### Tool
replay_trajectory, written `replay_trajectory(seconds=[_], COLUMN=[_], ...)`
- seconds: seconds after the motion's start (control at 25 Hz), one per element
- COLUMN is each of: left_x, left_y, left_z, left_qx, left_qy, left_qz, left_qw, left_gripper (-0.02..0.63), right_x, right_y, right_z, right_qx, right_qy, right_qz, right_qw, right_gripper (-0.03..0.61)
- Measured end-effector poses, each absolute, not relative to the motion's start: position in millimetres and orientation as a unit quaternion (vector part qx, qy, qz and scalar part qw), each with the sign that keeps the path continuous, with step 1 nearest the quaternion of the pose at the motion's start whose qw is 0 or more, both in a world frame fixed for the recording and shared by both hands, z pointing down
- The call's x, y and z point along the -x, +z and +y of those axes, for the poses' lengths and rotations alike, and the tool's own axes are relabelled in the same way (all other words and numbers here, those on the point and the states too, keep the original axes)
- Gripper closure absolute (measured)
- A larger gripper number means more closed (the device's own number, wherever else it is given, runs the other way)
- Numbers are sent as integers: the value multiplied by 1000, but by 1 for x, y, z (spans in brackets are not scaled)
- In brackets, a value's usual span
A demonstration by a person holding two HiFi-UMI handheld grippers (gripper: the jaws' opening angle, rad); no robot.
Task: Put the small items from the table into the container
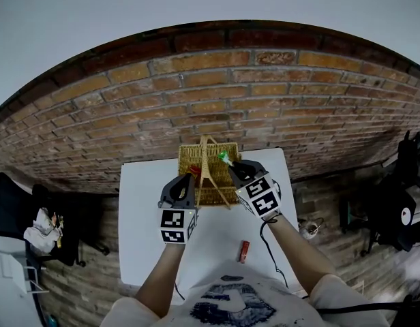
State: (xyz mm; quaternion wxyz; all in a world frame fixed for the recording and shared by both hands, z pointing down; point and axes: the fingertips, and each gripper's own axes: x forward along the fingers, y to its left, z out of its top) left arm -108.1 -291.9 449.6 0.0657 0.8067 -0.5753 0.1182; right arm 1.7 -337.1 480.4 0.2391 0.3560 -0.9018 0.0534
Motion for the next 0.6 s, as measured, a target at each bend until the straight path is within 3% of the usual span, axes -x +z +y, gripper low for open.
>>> replay_trajectory(seconds=[0.6], left_x=[118], left_y=[450], left_z=[-314], left_qx=[-809], left_qy=[103], left_qz=[-574], left_qw=[75], left_gripper=[566], right_x=[29], right_y=[493], right_z=[-359], right_qx=[-324], right_qy=[9], right_qz=[-898], right_qw=[296], right_gripper=[509])
